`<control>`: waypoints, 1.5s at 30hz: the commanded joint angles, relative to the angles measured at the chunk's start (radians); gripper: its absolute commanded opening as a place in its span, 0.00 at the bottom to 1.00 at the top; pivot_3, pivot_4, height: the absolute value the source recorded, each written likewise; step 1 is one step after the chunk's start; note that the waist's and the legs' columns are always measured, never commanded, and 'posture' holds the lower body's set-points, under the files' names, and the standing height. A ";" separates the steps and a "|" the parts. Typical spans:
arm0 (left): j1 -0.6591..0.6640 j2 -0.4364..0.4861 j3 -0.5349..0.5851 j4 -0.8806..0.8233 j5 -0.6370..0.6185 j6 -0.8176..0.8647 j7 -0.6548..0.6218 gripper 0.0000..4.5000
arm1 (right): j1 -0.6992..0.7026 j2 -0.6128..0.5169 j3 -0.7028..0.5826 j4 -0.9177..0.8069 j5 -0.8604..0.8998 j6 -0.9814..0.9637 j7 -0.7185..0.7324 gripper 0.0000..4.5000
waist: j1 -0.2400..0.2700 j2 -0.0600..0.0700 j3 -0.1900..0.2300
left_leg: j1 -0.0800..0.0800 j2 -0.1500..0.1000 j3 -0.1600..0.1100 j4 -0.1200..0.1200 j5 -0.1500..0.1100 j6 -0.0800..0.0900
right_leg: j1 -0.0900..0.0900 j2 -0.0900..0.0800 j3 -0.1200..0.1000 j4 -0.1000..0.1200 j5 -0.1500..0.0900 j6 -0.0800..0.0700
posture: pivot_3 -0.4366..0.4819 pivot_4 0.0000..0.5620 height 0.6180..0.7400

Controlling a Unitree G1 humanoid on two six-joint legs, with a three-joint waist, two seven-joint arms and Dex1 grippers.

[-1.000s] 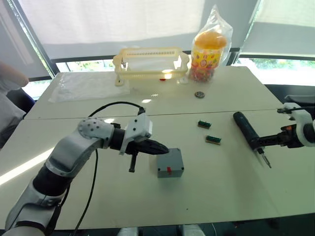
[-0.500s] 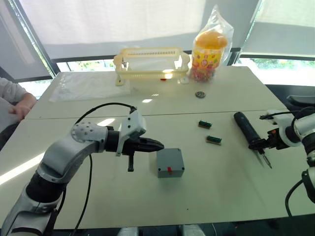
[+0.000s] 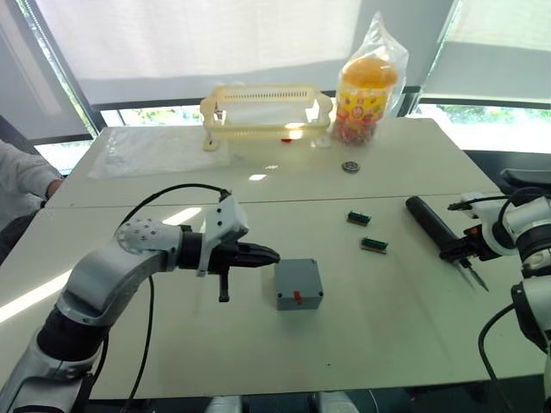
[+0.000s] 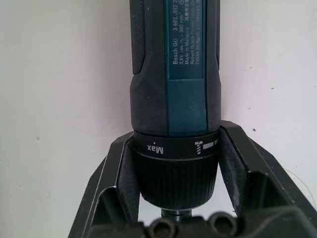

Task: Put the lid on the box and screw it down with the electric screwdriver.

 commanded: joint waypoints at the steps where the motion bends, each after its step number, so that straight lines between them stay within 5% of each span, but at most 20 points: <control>1: -0.050 -0.012 -0.019 0.052 0.012 -0.046 -0.047 0.00 | -0.101 -0.127 -0.187 -0.015 0.071 0.082 -0.184 0.40 | 0.009 0.006 0.002 | -0.001 0.000 0.000 0.000 0.000 0.000 | -0.001 0.000 0.000 0.000 0.000 0.000 | 0.48 0.27 1.00; 5: -0.096 -0.046 -0.028 0.157 0.013 -0.077 -0.094 0.00 | -0.098 -0.207 -0.419 -0.140 0.173 0.158 -0.402 0.40 | 0.013 0.012 0.004 | -0.004 -0.003 0.000 -0.002 0.001 -0.001 | -0.004 -0.002 0.000 0.000 0.000 0.000 | 0.48 0.27 1.00; 7: -0.129 -0.058 -0.029 0.226 0.014 -0.089 -0.129 0.00 | -0.013 -0.172 -0.627 -0.369 0.253 0.216 -0.528 0.40 | 0.004 0.012 0.004 | -0.003 -0.002 -0.001 -0.004 0.001 -0.001 | -0.004 -0.001 0.000 0.000 0.000 0.000 | 0.48 0.27 1.00; 9: -0.159 -0.073 -0.035 0.288 0.016 -0.100 -0.167 0.00 | 0.138 -0.014 -0.875 -0.807 0.351 0.238 -0.616 0.40 | -0.012 0.011 0.004 | -0.003 -0.001 0.000 -0.004 0.000 0.000 | -0.005 0.000 0.000 0.001 0.000 0.000 | 0.48 0.27 1.00; 13: -0.196 -0.082 -0.041 0.385 0.045 -0.139 -0.224 0.00 | 0.253 0.319 -1.063 -1.389 0.506 0.274 -0.773 0.40 | -0.046 0.012 0.004 | 0.000 0.003 -0.001 -0.004 0.000 0.000 | -0.006 0.005 0.001 0.008 0.000 0.001 | 0.48 0.27 1.00; 17: -0.210 -0.104 -0.088 0.422 0.089 -0.155 -0.243 0.00 | 0.321 0.678 -1.005 -1.772 0.822 0.321 -0.820 0.40 | -0.046 0.015 0.004 | -0.001 0.004 -0.003 -0.004 0.001 0.000 | -0.009 0.006 0.001 0.011 0.000 0.000 | 0.48 0.27 1.00; 21: -0.178 -0.108 -0.119 0.390 0.124 -0.151 -0.239 0.00 | 0.476 0.822 -0.902 -1.915 0.994 0.297 -0.821 0.40 | -0.021 0.014 0.003 | -0.003 0.003 -0.002 -0.002 0.001 0.000 | -0.009 0.004 0.000 0.009 0.000 0.000 | 0.48 0.27 1.00; 31: -0.112 -0.117 -0.151 0.306 0.179 -0.135 -0.189 0.00 | 0.877 0.786 -0.461 -1.951 0.751 -0.056 -0.689 0.40 | 0.001 0.011 0.003 | -0.002 0.000 -0.003 -0.001 0.001 0.000 | -0.005 0.001 0.000 0.005 0.000 0.000 | 0.48 0.27 1.00; 45: -0.103 -0.161 -0.222 0.366 0.263 -0.168 -0.167 0.00 | 0.979 0.777 -0.302 -1.791 0.518 -0.412 -0.692 0.40 | 0.002 0.011 0.002 | -0.002 0.000 -0.003 -0.001 0.001 0.000 | -0.004 0.002 -0.001 0.005 0.000 0.000 | 0.48 0.27 1.00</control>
